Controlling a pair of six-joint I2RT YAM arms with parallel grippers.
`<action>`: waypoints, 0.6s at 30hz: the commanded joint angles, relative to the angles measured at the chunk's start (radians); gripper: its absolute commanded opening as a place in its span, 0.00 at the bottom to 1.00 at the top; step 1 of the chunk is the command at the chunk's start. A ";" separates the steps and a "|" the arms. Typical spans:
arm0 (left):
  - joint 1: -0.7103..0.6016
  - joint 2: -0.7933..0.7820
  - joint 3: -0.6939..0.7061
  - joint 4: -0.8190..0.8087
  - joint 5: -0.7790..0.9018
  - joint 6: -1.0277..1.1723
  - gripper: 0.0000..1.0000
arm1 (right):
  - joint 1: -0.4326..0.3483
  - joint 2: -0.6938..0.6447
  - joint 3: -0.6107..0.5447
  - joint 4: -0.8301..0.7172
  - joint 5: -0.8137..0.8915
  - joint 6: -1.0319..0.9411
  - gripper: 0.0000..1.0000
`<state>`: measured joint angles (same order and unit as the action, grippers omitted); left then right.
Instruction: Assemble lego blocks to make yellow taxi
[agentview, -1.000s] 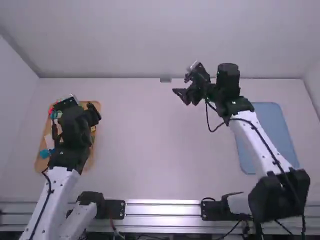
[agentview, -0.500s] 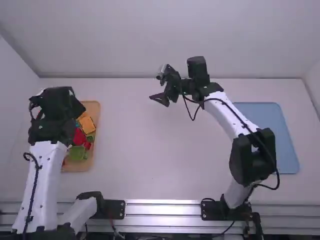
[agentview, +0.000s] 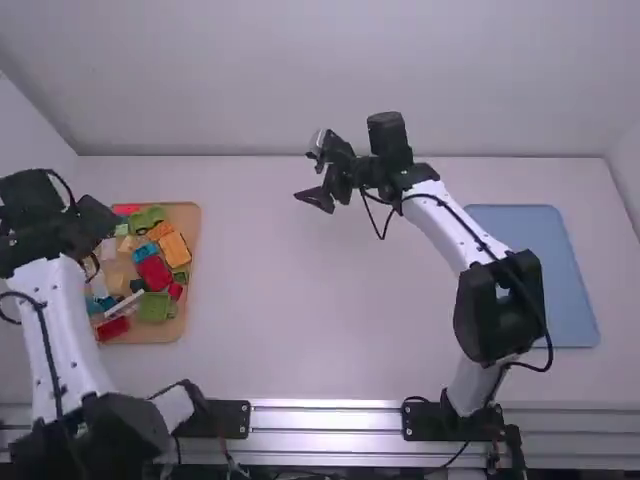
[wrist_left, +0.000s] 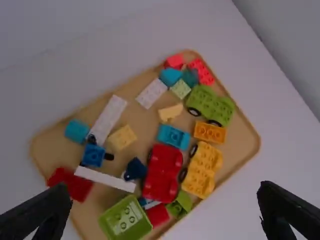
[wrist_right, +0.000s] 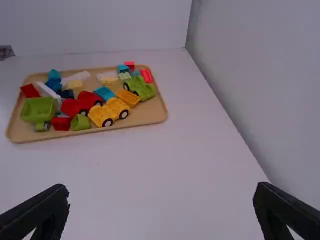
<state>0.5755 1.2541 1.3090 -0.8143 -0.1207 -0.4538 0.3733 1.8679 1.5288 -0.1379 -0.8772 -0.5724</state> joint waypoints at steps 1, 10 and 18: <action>0.004 0.090 0.086 -0.019 0.079 0.070 0.99 | 0.000 0.011 0.037 0.000 -0.016 0.000 0.99; -0.122 0.468 0.447 -0.192 0.130 0.156 0.99 | 0.002 0.011 0.037 -0.002 -0.014 0.028 0.99; -0.245 0.625 0.476 -0.192 0.051 0.135 0.99 | 0.000 0.011 0.036 0.002 -0.012 0.053 0.99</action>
<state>0.3576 1.8519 1.7821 -0.9993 -0.0242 -0.3141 0.3733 1.8683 1.5322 -0.1375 -0.8799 -0.5297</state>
